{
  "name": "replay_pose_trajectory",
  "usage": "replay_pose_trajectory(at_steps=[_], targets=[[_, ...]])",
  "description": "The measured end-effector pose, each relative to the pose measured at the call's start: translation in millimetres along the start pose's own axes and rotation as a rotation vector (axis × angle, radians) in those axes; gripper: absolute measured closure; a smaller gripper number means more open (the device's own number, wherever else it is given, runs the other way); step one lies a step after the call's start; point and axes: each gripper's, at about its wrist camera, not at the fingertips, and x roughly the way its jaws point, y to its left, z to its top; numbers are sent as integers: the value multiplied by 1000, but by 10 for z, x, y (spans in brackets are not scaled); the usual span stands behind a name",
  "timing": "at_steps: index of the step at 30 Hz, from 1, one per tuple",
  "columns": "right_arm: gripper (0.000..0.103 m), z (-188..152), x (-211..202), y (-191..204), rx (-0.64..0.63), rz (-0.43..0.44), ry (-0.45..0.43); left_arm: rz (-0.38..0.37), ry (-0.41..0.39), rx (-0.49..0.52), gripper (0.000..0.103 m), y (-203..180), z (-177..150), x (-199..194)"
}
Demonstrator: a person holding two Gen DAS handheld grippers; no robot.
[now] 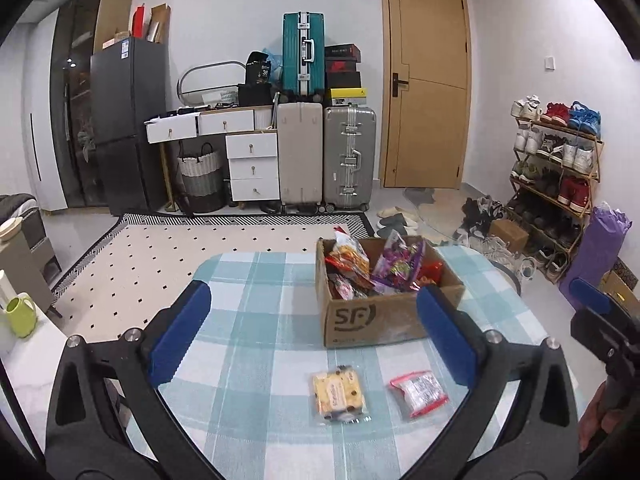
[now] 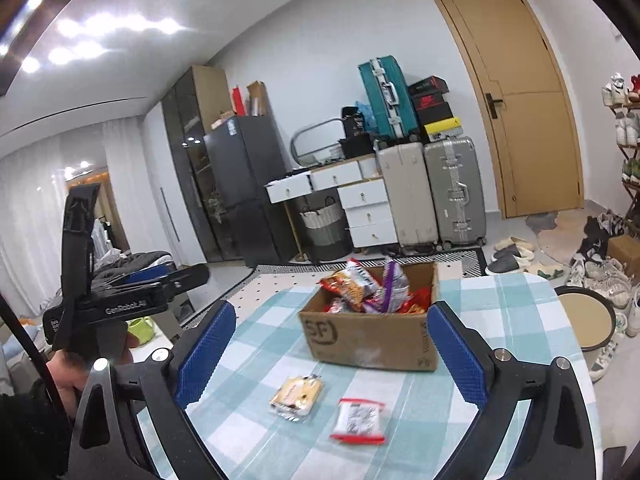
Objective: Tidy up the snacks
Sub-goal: 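Move both open grippers back from the box to the last two packs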
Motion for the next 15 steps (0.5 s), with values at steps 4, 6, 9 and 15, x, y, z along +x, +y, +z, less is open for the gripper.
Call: replay_pose_trajectory(at_steps=[4, 6, 9, 15], targets=[[4, -169, -147, 191, -20, 21, 6, -9, -1, 0, 0, -44, -216, -278], [2, -233, -151, 265, -38, 10, 7, -18, 3, -4, 0, -39, -315, -353], [1, -333, -133, 366, -52, -1, 23, -18, 8, -11, 0, -13, -475, -431], [0, -554, -28, 392, -67, -30, 64, -54, 43, -62, 0, 130, -800, -442]])
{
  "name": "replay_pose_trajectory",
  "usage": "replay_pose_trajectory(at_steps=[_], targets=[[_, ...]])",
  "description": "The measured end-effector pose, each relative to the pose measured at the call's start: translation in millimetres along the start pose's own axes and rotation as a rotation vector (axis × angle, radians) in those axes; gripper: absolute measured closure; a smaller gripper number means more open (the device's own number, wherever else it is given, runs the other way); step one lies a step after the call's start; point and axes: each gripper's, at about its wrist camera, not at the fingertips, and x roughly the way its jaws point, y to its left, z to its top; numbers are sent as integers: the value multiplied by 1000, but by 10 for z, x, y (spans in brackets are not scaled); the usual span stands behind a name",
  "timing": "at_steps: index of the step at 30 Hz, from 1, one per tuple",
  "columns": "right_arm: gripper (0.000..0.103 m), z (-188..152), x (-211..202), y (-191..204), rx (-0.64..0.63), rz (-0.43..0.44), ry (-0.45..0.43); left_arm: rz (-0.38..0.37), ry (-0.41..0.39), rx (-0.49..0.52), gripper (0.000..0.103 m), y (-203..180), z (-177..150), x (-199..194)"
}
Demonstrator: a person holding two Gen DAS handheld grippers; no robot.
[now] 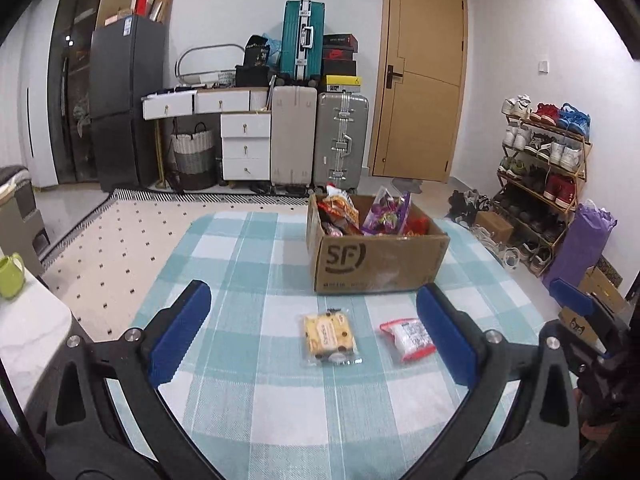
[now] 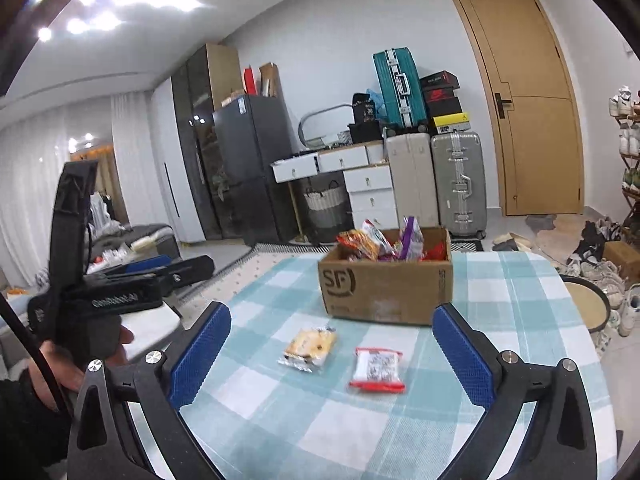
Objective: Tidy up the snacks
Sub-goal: 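Move both open grippers back from the box to the last two packs, then close the right gripper on the small red-and-white packet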
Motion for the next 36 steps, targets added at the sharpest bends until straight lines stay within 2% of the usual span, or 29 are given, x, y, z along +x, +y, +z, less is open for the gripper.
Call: replay_pose_trajectory(at_steps=[5, 12, 21, 27, 33, 34, 35, 36], targets=[[0, -156, 148, -17, -13, -30, 41, -9, 19, -17, 0, 54, -211, 171], [1, -335, 400, -82, 11, -19, 100, -24, 69, -27, 0, 64, -349, 584], [1, -408, 707, -182, 12, -21, 158, -21, 130, -21, 0, 14, -542, 1115], [1, -509, 1050, -357, 58, -27, 244, -18, 170, -33, 0, 57, -685, 1418], [2, -537, 1407, -408, 7, -67, 334, -17, 172, -55, 0, 112, -749, 1572], [5, -543, 1493, -419, -16, -111, 356, -13, 172, -58, 0, 122, -758, 1582], [14, -551, 1575, -450, -30, -135, 372, -14, 173, -61, 0, 137, -770, 1597], [19, -559, 1632, -485, -22, -123, 384, -17, 175, -65, 0, 148, -776, 1604]])
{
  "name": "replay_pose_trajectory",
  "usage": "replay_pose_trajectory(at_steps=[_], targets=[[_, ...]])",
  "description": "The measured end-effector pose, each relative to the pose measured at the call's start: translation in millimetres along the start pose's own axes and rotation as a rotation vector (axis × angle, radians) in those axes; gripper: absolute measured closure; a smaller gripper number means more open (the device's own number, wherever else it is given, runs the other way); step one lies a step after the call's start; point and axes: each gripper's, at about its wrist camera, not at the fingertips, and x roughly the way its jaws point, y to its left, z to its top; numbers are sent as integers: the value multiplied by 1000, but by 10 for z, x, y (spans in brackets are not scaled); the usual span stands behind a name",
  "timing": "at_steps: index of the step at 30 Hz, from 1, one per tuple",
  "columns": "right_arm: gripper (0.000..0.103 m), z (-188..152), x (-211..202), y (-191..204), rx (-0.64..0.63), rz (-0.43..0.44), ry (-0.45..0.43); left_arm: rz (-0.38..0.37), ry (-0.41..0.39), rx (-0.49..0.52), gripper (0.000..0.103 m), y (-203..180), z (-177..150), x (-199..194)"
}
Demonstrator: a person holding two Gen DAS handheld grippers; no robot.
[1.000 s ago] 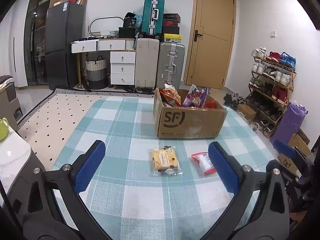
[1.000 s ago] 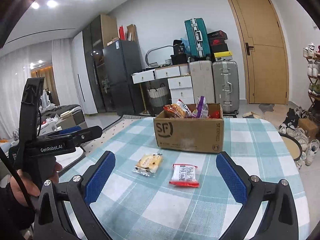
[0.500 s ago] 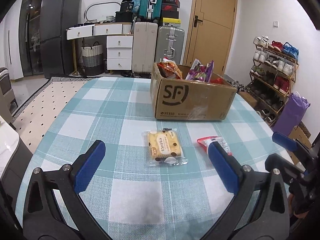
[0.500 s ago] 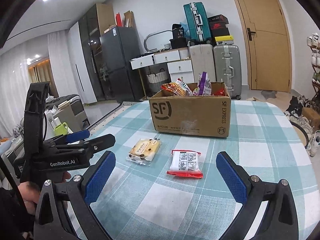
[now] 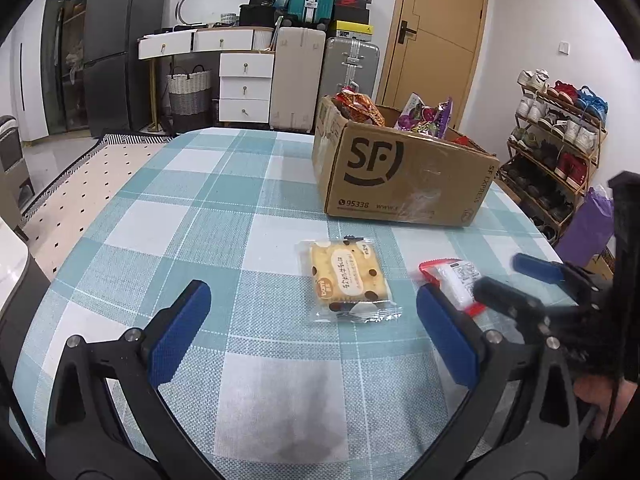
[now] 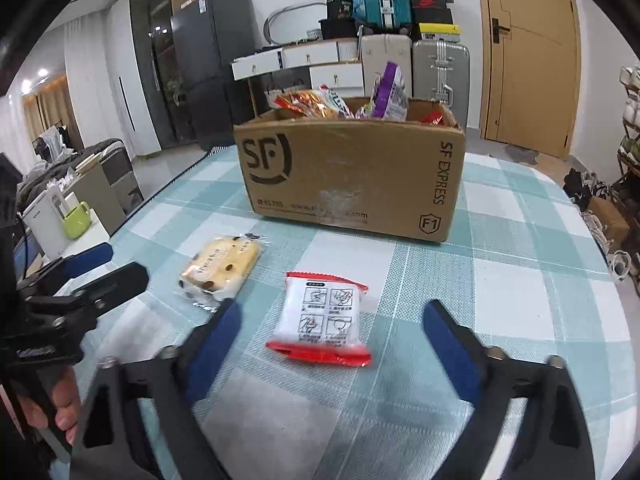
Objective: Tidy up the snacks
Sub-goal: 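Close the right gripper on the small red-and-white packet, then lift the red-and-white packet with the right gripper while the left closes on the cream cake pack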
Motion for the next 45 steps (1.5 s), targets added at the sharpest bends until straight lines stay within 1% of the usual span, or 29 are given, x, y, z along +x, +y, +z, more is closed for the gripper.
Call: replay_pose_trajectory(at_steps=[1, 4, 7, 9, 11, 15, 16, 18, 21, 25, 29, 32, 34, 36, 41, 45], targets=[[23, 26, 100, -37, 17, 28, 30, -2, 1, -5, 0, 13, 0, 26], [25, 69, 278, -53, 25, 32, 89, -4, 5, -21, 0, 47, 8, 22], [28, 121, 380, -52, 22, 41, 103, -13, 15, -36, 0, 74, -3, 53], [32, 122, 437, -48, 29, 44, 121, -15, 23, -41, 0, 80, -12, 65], [43, 113, 491, -63, 40, 53, 147, -21, 30, -48, 0, 92, -12, 82], [50, 84, 519, -46, 43, 54, 153, -25, 38, -52, 0, 94, -26, 81], [55, 82, 526, -26, 36, 55, 154, -28, 39, -51, 0, 88, -21, 97], [57, 83, 531, -4, 27, 52, 154, -28, 45, -49, 0, 83, -29, 93], [58, 70, 478, 7, 27, 56, 129, -23, 55, -60, 0, 100, -35, 110], [58, 79, 315, -56, 59, 53, 49, -11, 69, -72, 0, 124, -38, 139], [58, 82, 157, -90, 78, 51, -27, 12, 77, -61, 0, 104, -35, 160], [58, 79, 25, -118, 78, 76, -78, 22, 94, -54, 0, 86, -8, 166], [58, 73, -31, -152, 101, 95, -86, 23, 96, -52, 0, 72, 20, 155], [58, 72, -109, -179, 134, 132, -104, 30, 95, -40, 0, 41, 72, 130], [58, 122, -426, -144, 132, 162, -173, 27, 101, -5, 0, -62, 155, 89], [58, 127, -633, -124, 131, 175, -214, 20, 115, -1, 0, -125, 191, 68]])
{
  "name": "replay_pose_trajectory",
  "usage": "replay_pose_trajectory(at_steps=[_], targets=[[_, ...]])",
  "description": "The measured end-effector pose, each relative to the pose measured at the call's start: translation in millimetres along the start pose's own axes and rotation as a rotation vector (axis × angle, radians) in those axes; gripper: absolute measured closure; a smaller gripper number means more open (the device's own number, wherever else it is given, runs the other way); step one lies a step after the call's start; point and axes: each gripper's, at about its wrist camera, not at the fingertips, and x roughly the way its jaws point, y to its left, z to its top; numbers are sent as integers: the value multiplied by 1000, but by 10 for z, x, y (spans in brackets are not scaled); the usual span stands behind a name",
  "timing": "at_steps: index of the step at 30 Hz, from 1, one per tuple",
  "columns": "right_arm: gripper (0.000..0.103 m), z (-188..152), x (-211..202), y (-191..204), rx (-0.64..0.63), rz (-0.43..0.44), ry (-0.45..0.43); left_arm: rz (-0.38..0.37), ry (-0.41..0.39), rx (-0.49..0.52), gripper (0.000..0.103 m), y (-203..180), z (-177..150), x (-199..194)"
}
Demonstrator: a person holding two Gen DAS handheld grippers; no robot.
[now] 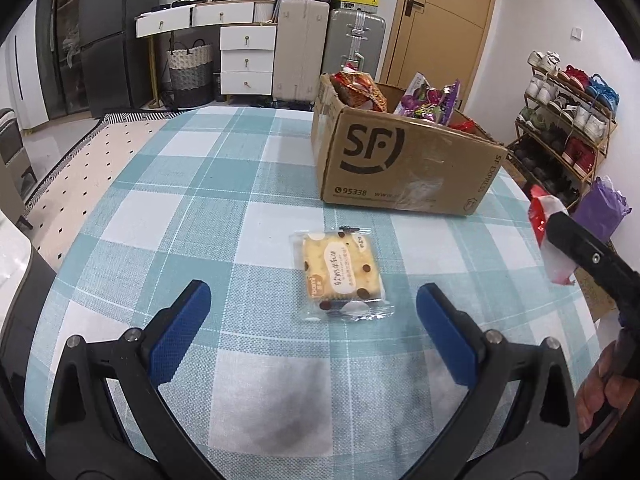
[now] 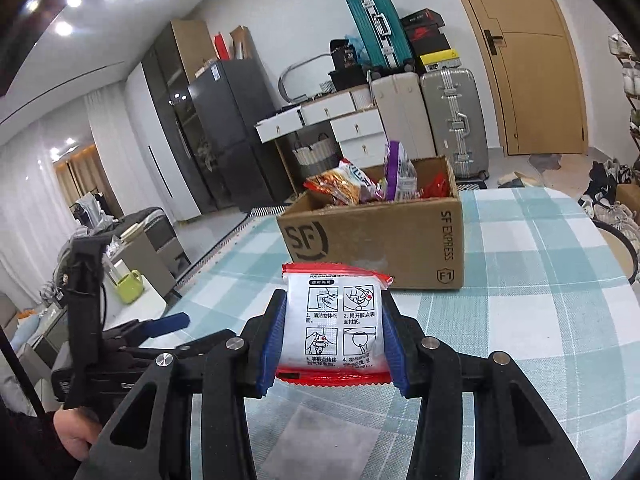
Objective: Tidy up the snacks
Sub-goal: 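Lift the red-and-white packet with the right gripper while the left closes on the cream cake pack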
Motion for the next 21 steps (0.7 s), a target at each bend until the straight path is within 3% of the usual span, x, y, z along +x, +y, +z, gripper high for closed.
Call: replay_pose_trajectory(at_steps=[11, 21], targets=[[58, -145, -457, 106, 24, -3, -37, 14, 24, 58, 0, -172, 123, 97], [58, -400, -537, 22, 36, -37, -16, 26, 121, 100, 0, -272, 263, 636]])
